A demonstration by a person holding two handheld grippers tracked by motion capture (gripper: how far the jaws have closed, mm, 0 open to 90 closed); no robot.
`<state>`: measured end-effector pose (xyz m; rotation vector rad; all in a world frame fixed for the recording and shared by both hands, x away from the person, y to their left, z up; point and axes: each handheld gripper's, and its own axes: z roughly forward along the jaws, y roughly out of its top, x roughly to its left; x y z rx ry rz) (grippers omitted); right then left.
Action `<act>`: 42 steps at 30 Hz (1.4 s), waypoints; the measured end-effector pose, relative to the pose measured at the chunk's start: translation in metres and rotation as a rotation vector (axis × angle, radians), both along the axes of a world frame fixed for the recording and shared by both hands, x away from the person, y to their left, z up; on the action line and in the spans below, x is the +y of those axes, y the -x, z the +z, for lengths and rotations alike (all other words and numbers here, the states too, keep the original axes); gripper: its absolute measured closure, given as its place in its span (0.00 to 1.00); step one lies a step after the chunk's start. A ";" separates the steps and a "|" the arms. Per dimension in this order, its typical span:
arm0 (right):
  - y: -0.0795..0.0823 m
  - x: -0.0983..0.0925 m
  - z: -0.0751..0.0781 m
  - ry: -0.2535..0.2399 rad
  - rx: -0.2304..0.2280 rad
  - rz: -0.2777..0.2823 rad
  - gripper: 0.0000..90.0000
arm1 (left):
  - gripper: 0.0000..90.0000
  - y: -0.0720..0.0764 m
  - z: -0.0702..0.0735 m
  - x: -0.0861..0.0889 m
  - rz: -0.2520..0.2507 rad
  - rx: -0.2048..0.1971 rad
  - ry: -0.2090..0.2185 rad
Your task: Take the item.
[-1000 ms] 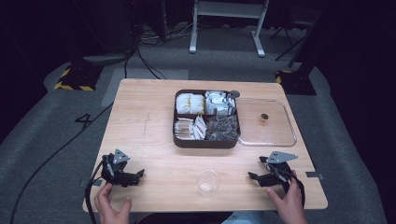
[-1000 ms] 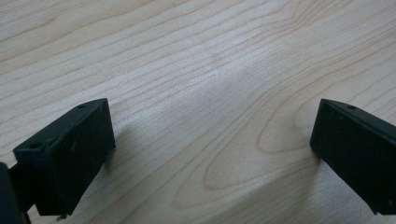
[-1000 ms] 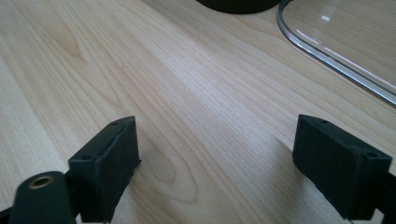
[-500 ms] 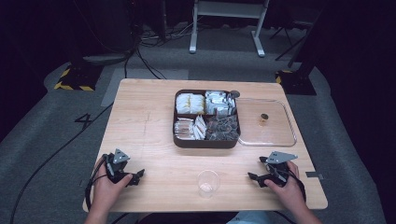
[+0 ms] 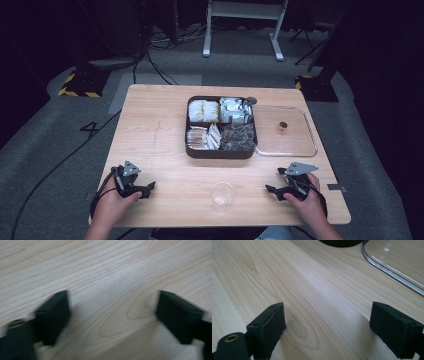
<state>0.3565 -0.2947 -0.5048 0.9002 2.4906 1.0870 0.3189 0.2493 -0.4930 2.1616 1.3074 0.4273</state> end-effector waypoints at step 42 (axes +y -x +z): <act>0.000 0.003 0.000 -0.005 0.002 0.011 0.17 | 0.33 -0.055 0.104 -0.092 -0.109 -0.172 0.187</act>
